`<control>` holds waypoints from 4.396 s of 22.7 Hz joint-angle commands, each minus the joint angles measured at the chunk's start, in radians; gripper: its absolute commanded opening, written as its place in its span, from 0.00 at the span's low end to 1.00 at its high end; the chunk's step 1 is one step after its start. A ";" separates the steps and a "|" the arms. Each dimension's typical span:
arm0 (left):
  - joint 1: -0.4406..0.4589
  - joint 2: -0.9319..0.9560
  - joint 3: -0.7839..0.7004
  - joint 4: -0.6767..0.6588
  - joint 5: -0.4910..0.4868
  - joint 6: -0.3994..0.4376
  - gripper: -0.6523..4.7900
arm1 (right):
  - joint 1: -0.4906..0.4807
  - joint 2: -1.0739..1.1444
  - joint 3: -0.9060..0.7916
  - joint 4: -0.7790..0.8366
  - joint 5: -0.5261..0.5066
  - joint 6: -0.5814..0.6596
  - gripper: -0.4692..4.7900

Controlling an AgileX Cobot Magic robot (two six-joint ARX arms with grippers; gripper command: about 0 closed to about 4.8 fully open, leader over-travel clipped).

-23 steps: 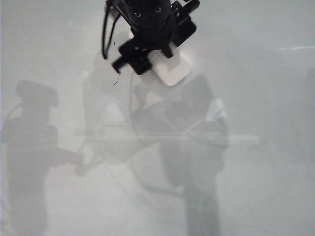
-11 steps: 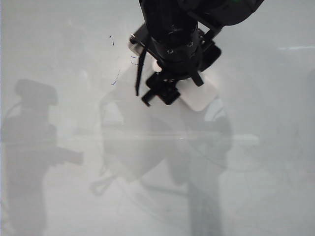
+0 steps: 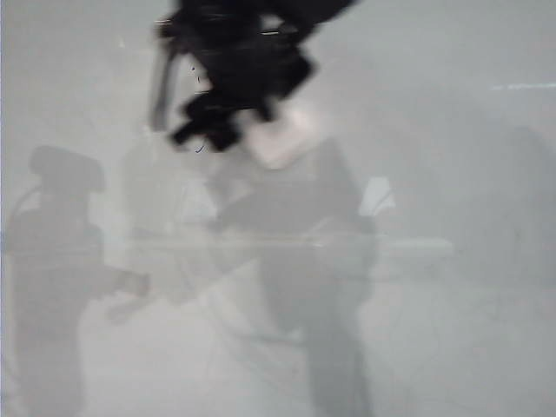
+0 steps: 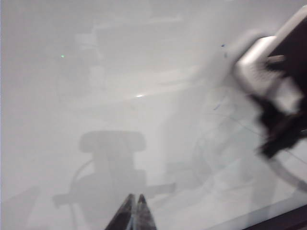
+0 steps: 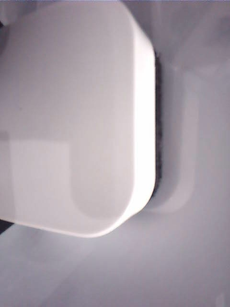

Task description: Grab the whiteboard eraser that is attached to the surface of the whiteboard and use it to clean the writing on the whiteboard.

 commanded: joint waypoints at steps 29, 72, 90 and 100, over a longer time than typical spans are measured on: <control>-0.003 0.055 0.004 0.106 0.028 0.071 0.11 | 0.024 0.188 0.211 -0.175 -0.088 -0.181 0.37; -0.001 0.086 0.004 0.171 0.022 0.082 0.11 | 0.171 -0.573 -0.475 0.184 -0.031 -0.002 0.37; -0.002 0.085 0.004 0.171 0.031 0.082 0.11 | -0.031 -0.266 -0.494 0.393 -0.229 0.161 0.37; -0.002 0.085 0.004 0.156 0.032 0.082 0.11 | -0.075 -0.168 -0.342 0.362 -0.349 0.161 0.36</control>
